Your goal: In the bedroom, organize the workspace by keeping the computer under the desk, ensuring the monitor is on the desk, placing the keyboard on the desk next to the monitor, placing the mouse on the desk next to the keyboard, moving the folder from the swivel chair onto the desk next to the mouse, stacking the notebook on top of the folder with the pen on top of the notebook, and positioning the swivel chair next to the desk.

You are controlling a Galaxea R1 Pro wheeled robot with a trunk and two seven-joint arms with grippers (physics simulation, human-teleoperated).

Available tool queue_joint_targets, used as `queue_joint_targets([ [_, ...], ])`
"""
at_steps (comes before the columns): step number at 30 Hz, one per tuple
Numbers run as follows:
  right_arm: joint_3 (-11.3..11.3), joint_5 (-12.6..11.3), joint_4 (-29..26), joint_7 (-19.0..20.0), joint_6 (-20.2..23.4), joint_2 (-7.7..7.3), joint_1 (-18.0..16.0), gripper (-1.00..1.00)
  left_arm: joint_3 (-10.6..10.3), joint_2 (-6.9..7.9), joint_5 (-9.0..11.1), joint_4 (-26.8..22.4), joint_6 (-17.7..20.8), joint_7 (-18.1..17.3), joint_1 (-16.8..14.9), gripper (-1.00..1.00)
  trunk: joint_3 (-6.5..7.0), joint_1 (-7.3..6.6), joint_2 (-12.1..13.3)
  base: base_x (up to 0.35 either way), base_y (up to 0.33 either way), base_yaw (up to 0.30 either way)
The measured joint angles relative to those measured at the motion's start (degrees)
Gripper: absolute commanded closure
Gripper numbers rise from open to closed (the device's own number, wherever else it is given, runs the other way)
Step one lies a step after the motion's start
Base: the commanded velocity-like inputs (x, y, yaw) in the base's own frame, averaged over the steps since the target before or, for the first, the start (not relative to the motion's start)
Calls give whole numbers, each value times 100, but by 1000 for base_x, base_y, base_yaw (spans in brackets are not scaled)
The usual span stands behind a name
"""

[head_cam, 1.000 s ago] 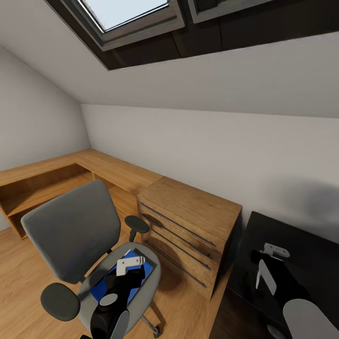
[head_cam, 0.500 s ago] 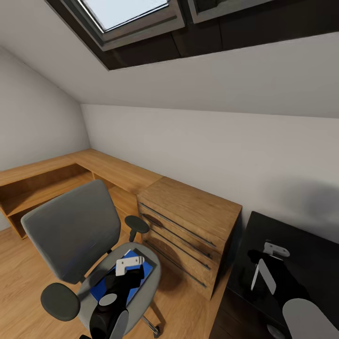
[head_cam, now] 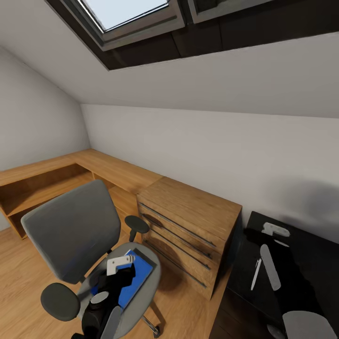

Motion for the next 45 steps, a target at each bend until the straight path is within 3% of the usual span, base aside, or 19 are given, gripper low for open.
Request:
queue_joint_targets([
  [2,-2,-11,-80,-6,49,113,32,-100,67,-1,2,0,-7,0,-2,-100,0,0,0,0,0,10],
  [7,0,2,-135,-21,78,235,57,-100,224,-3,4,-10,-18,0,-2,-100,0,0,0,0,0,104],
  [13,9,4,-138,-27,49,295,78,-100,679,-16,8,-30,-28,-7,0,-100,0,0,0,0,0,232],
  [20,135,4,-120,-22,26,303,87,-100,815,-40,17,-30,-46,-9,1,-100,0,0,0,0,0,272],
  [29,616,-5,-101,-19,20,308,102,-100,826,-44,14,-28,-59,-9,-1,-100,0,0,0,0,0,278],
  [34,994,0,-50,-37,20,306,106,-100,826,-43,13,-28,-62,-9,-2,-100,0,0,0,0,0,279],
  [45,1503,-5,-28,-279,16,311,107,-100,858,-37,13,-31,-70,-9,-2,-100,-20,0,0,0,0,279],
])
